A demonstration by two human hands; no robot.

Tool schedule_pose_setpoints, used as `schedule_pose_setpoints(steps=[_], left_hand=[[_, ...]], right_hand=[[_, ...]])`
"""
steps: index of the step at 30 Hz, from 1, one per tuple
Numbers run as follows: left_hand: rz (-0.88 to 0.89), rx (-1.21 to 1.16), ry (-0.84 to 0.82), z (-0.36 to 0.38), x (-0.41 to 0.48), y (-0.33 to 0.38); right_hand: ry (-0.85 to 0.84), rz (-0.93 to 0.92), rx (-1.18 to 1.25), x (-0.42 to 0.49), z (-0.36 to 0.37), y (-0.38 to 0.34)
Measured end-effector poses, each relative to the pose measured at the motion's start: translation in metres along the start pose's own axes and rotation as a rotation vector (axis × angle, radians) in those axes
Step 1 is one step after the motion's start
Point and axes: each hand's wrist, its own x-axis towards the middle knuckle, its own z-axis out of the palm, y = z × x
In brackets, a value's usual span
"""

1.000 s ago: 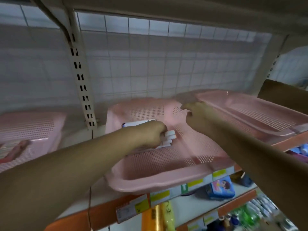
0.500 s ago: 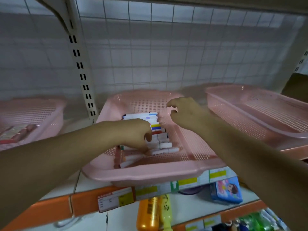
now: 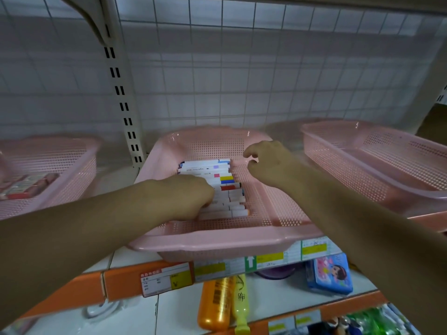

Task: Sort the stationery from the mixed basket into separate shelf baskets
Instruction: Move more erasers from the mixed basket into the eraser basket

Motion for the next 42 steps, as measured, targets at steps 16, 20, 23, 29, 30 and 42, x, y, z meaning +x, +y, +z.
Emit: schedule_pose_setpoints(steps=[16,20,23,29,30,42], left_hand=[[-0.033,-0.084,0.086,0.003,-0.004,-0.012],[-0.046,-0.114,0.077,0.009,-0.01,-0.014],[-0.055,-0.089,0.1,0.007,-0.011,-0.013],[-0.11,-0.032,0.299,-0.008,-0.017,-0.02],[-0.121,-0.029,0.342,-0.014,-0.022,-0.024],[-0.327,-0.058,0.57,0.008,-0.193,-0.111]], right_hand=[[-0.02,-0.049,-0.16,-0.004,-0.004,-0.012],[-0.044,-0.045,-0.156,-0.003,0.0,-0.017],[-0.054,-0.032,-0.145,-0.003,0.001,-0.016],[-0.034,-0.07,-0.222,-0.006,-0.005,-0.022],[-0.025,-0.079,-0.242,-0.007,-0.007,-0.027],[0.118,-0.361,-0.285,-0.031,-0.002,-0.19]])
